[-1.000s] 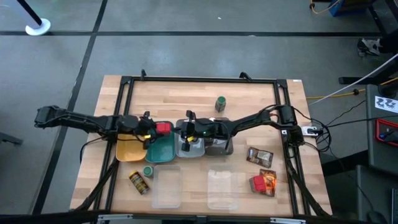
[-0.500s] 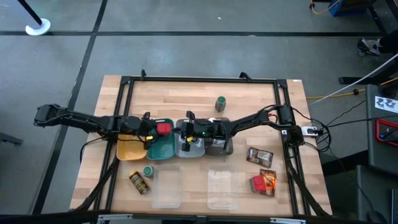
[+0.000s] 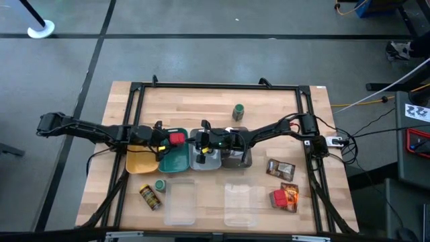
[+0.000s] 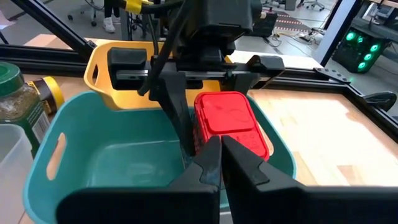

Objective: Sort spices by type
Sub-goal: Put the top red seasoning can into the green bin

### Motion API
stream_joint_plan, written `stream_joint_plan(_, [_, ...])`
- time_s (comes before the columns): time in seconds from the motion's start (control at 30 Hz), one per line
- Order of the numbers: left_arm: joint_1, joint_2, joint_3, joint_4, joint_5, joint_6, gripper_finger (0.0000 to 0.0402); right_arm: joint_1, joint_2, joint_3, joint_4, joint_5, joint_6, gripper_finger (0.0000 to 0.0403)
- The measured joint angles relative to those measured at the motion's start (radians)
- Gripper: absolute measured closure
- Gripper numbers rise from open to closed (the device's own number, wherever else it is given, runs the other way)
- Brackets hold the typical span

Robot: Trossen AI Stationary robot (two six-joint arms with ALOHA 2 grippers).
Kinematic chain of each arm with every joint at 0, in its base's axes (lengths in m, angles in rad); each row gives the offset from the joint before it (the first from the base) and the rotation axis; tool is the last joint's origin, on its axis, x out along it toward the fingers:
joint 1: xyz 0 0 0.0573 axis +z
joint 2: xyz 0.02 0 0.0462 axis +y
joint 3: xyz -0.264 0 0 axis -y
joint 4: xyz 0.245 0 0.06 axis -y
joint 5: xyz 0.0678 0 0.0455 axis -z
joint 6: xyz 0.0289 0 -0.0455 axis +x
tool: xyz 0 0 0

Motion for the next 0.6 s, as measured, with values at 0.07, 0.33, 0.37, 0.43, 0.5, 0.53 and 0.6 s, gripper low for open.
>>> stream_joint_plan(0.07, [0.000, 0.000, 0.000, 0.000, 0.000, 0.000, 0.0219, 0.000, 0.000, 0.000, 0.000, 0.000, 0.000, 0.0388])
stream_joint_plan(0.33, [0.000, 0.000, 0.000, 0.000, 0.003, 0.027, 0.0219, 0.000, 0.000, 0.000, -0.001, 0.000, 0.000, 0.0388])
stream_joint_plan(0.37, [0.000, 0.000, 0.000, 0.000, 0.003, 0.026, 0.0219, 0.000, 0.000, 0.000, -0.001, -0.001, 0.000, 0.0388])
stream_joint_plan(0.43, [0.000, 0.000, 0.000, -0.003, -0.002, 0.024, 0.0219, 0.000, 0.000, 0.000, 0.000, 0.000, 0.000, 0.0388])
stream_joint_plan(0.5, [0.000, 0.000, 0.000, -0.005, -0.017, 0.023, 0.0219, 0.000, 0.000, 0.000, -0.001, -0.001, 0.000, 0.0388])
stream_joint_plan(0.53, [0.000, 0.000, 0.000, -0.006, -0.024, 0.023, 0.0219, 0.000, 0.000, 0.000, 0.000, -0.001, 0.000, 0.0388])
stream_joint_plan(0.6, [0.000, 0.000, 0.000, -0.007, -0.028, 0.023, 0.0219, 0.000, 0.000, 0.000, 0.000, -0.001, 0.000, 0.0388])
